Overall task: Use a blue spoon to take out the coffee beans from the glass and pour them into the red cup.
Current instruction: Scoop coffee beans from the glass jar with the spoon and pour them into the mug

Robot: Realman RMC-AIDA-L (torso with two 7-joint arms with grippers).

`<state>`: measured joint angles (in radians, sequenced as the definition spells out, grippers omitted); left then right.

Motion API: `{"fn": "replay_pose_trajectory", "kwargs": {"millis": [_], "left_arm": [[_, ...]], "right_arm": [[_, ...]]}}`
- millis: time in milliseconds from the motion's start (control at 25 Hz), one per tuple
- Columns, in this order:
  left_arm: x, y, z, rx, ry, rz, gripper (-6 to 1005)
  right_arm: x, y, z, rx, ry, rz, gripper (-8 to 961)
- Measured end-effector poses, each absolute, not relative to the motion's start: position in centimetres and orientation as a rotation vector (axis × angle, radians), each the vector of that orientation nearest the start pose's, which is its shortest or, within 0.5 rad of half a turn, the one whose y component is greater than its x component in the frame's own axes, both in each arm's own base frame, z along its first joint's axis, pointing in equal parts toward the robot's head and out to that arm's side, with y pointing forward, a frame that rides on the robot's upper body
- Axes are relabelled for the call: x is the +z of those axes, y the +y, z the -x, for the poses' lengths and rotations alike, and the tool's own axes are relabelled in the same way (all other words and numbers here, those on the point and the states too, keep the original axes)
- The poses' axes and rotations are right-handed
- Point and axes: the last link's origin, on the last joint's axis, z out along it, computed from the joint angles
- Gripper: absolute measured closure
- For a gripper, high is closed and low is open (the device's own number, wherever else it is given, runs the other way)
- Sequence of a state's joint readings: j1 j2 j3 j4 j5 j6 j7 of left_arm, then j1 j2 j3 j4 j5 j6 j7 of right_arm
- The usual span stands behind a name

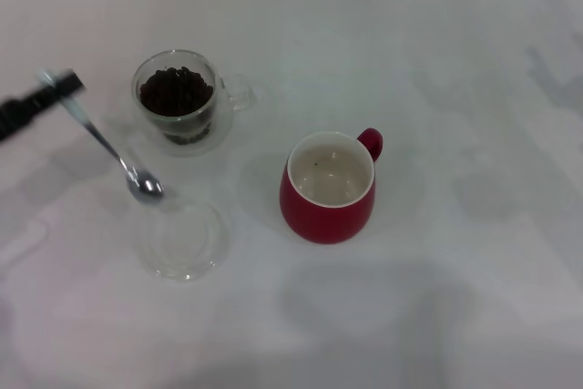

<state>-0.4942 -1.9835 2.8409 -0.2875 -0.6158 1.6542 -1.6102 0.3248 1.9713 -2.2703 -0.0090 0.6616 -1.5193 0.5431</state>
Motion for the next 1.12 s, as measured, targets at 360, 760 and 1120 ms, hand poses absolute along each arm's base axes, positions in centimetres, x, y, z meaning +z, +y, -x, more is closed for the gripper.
{"fn": "replay_pose_trajectory", "kwargs": {"millis": [360, 760, 1120], "left_arm": [[5.5, 32.2, 30.8, -1.355, -1.19, 2.056, 865], [4.9, 37.4, 28.3, -1.169, -1.004, 2.128, 864], [2.5, 38.8, 26.8, -1.037, -0.905, 2.209, 864]], "right_arm": [[4.9, 27.4, -36.3, 0.954, 0.543, 1.618, 125], [4.7, 27.2, -36.4, 0.951, 0.555, 1.608, 125], [4.5, 26.7, -36.7, 0.948, 0.571, 1.575, 125]]}}
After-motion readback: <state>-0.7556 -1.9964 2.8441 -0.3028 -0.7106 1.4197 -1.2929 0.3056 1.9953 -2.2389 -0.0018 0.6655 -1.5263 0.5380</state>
